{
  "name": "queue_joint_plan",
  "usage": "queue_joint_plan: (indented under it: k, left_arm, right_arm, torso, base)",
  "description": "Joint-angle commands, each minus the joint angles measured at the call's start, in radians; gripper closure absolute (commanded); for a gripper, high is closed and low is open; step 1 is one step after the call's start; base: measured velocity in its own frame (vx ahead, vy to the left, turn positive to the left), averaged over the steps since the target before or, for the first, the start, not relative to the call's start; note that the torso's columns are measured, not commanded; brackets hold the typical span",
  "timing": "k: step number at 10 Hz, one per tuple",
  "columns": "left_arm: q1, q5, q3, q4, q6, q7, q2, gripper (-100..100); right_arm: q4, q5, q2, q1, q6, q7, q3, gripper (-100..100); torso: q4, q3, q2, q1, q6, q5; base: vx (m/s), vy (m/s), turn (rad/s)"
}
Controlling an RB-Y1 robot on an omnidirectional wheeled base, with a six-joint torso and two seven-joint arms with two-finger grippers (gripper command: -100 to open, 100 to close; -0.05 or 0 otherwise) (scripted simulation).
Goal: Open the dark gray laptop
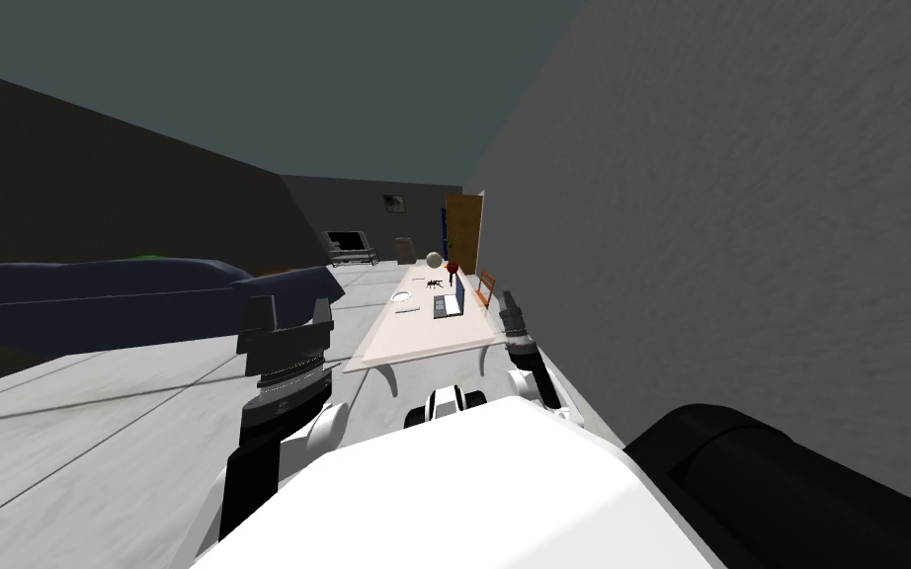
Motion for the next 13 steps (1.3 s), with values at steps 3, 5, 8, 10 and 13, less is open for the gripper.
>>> queue_joint_plan:
  k: [3, 5, 8, 10, 13]
  left_arm:
    - [0.000, 0.000, 0.000, 0.000, 0.000, 0.000, 0.000, 0]
    - [0.000, 0.000, 0.000, 0.000, 0.000, 0.000, 0.000, 0]
    - [0.000, 0.000, 0.000, 0.000, 0.000, 0.000, 0.000, 0]
    - [0.000, 0.000, 0.000, 0.000, 0.000, 0.000, 0.000, 0]
    - [0.000, 0.000, 0.000, 0.000, 0.000, 0.000, 0.000, 0]
  right_arm:
    - [0.055, 0.104, -0.077, 0.008, 0.078, 0.067, -0.057, -100]
    - [0.079, 0.161, -0.097, 0.014, 0.121, 0.105, -0.087, -100]
    - [0.117, 0.253, -0.124, 0.025, 0.194, 0.168, -0.136, -100]
    - [0.131, 0.296, -0.133, 0.029, 0.220, 0.190, -0.154, -100]
    - [0.177, 0.393, -0.162, 0.040, 0.300, 0.260, -0.209, -100]
  torso:
    - [0.000, 0.000, 0.000, 0.000, 0.000, 0.000]
    - [0.000, 0.000, 0.000, 0.000, 0.000, 0.000]
    - [0.000, 0.000, 0.000, -0.001, 0.000, 0.000]
    - [0.000, 0.000, 0.000, 0.000, 0.000, 0.000]
    - [0.000, 0.000, 0.000, 0.000, 0.000, 0.000]
  base:
    - [-0.001, 0.019, 0.206]
    - [-0.002, 0.023, 0.254]
    - [0.002, 0.025, 0.291]
    - [0.006, 0.022, 0.159]
    - [0.004, 0.024, 0.288]
